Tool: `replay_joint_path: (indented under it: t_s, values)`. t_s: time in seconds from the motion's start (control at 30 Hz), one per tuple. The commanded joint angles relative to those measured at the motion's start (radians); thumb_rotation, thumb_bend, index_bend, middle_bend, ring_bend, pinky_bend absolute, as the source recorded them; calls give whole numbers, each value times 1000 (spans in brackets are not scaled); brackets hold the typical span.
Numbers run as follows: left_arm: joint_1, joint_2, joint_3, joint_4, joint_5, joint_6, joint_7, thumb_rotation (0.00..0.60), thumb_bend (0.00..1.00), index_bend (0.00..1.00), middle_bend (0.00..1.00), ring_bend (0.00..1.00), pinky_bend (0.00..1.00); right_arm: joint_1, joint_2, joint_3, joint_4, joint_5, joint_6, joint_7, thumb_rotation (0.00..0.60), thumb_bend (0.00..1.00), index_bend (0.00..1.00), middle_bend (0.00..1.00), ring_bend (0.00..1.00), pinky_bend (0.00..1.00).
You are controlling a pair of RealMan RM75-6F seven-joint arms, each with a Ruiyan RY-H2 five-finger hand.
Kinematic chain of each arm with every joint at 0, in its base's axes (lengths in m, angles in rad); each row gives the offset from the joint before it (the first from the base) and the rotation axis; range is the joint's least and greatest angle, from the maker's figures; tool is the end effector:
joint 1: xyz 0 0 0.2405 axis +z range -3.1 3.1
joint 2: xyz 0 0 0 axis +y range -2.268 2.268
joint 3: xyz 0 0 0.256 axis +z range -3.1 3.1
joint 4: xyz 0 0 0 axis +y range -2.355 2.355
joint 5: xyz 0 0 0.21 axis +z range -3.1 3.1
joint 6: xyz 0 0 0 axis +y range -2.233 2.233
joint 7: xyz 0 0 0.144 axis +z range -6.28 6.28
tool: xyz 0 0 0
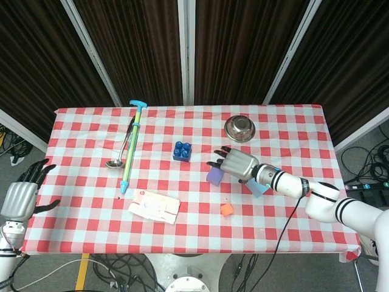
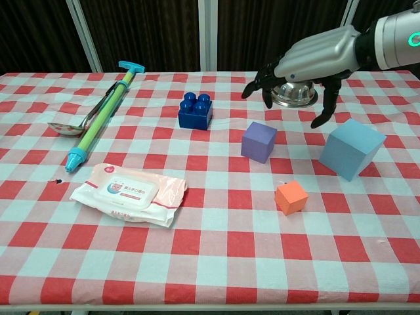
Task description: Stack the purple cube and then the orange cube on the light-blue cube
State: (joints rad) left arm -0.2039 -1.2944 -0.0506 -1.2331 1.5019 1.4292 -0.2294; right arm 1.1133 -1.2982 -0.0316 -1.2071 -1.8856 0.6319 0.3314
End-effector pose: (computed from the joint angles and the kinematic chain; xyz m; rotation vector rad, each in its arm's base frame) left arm -0.3461 0.2277 0.1350 -1.4348 -0.8915 -0.9759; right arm -0.1218 -0.4080 0.0291 2.5281 -0.3554 0.5803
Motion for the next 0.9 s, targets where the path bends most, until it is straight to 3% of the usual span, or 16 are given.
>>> replay_joint_path:
  t_s: [0.03, 0.9]
  values:
    - [1, 3, -1, -2, -3, -2, 0, 600, 86, 224, 195, 120, 265, 21, -51, -24, 54, 0, 25, 39, 600, 70, 0, 271, 23, 111]
    - [2, 14, -16, -18, -41, -38, 6, 600, 86, 225, 195, 120, 265, 84, -315, -142, 400, 10, 119, 214, 600, 58, 0, 249, 23, 153]
